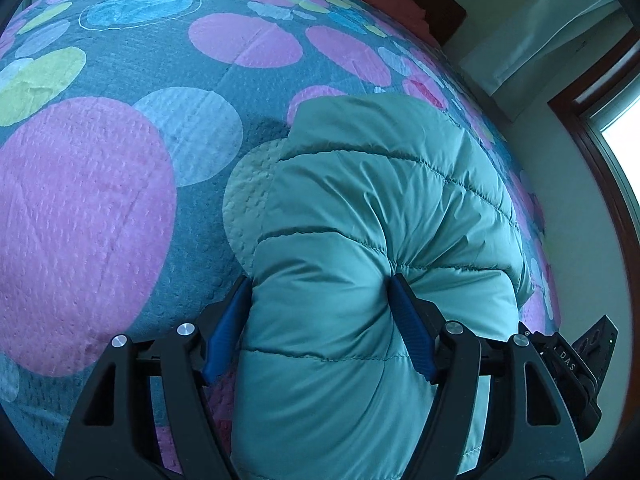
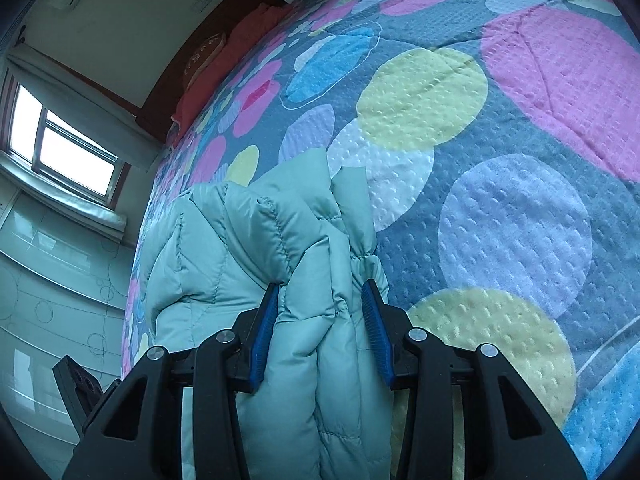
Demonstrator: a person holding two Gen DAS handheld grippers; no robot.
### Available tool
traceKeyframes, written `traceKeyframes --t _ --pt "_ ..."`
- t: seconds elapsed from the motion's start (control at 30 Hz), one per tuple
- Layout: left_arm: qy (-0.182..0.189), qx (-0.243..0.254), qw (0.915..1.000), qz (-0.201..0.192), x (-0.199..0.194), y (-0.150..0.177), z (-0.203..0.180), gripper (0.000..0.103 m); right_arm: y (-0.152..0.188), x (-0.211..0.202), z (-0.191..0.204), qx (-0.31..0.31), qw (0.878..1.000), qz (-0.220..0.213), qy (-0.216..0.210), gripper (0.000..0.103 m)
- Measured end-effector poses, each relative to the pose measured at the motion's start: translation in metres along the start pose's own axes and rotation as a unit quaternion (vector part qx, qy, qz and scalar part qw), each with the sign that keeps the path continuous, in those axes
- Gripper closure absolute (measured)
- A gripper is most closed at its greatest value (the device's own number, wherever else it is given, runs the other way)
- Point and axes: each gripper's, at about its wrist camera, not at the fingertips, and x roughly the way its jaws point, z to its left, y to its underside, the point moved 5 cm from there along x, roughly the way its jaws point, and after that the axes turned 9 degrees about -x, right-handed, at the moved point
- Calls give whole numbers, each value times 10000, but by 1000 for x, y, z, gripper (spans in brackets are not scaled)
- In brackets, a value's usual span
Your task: Fold large clothes
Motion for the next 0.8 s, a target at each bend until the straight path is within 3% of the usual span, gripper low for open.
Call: traceKeyframes --t 0.37,0.53,0.8 --pt "-65 71 9999 35 -3 -2 -1 28 3 -12 -2 75 10000 -53 -6 55" --pt "-39 40 9999 90 -10 -3 3 20 4 -27 -4 151 9997 -164 55 44" --pt "854 -968 9911 319 -30 -4 30 16 10 -60 -8 465 9973 -435 -355 32"
